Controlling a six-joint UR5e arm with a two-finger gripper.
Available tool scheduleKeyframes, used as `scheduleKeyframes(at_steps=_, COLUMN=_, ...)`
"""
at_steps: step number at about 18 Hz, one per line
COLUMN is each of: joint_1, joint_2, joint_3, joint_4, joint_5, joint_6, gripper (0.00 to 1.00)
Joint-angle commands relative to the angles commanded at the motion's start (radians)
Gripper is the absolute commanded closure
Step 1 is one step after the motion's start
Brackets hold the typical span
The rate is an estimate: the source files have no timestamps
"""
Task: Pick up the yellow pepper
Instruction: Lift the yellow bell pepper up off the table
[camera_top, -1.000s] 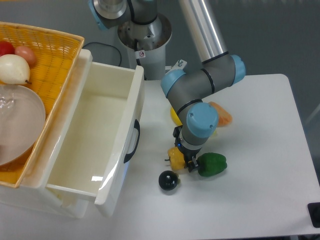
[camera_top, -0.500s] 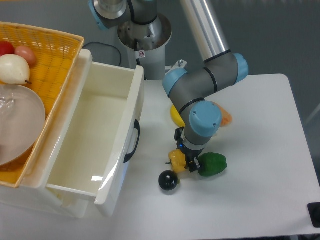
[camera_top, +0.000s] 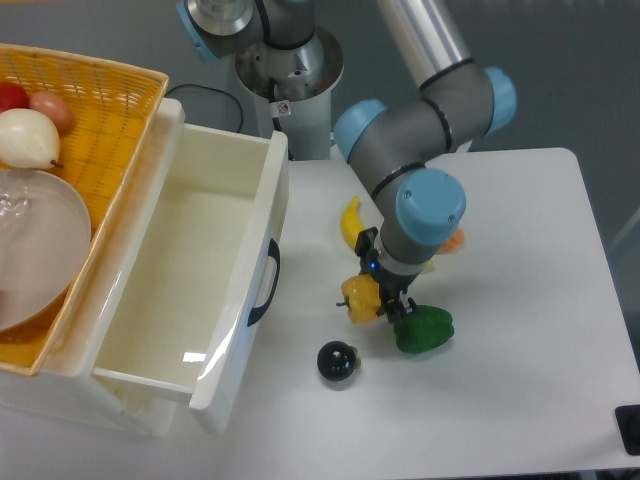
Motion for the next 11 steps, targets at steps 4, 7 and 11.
scheduleKeyframes(at_steps=4, joint_1=-0.006, joint_2=0.035, joint_3=0.002, joint_4=-0.02, joint_5=0.003, joint_6=0.002, gripper=0.9)
scheduleKeyframes(at_steps=7, joint_1=-0.008, joint_2=0.035, joint_3=0.0, joint_4=-0.022, joint_5=0.029, joint_6=0.034, gripper=0.9)
scheduleKeyframes(at_steps=11, joint_1=-0.003, joint_2=0.037, joint_3=-0.001, joint_4=-0.026, joint_5=0.057, joint_6=0.075, gripper=0.9)
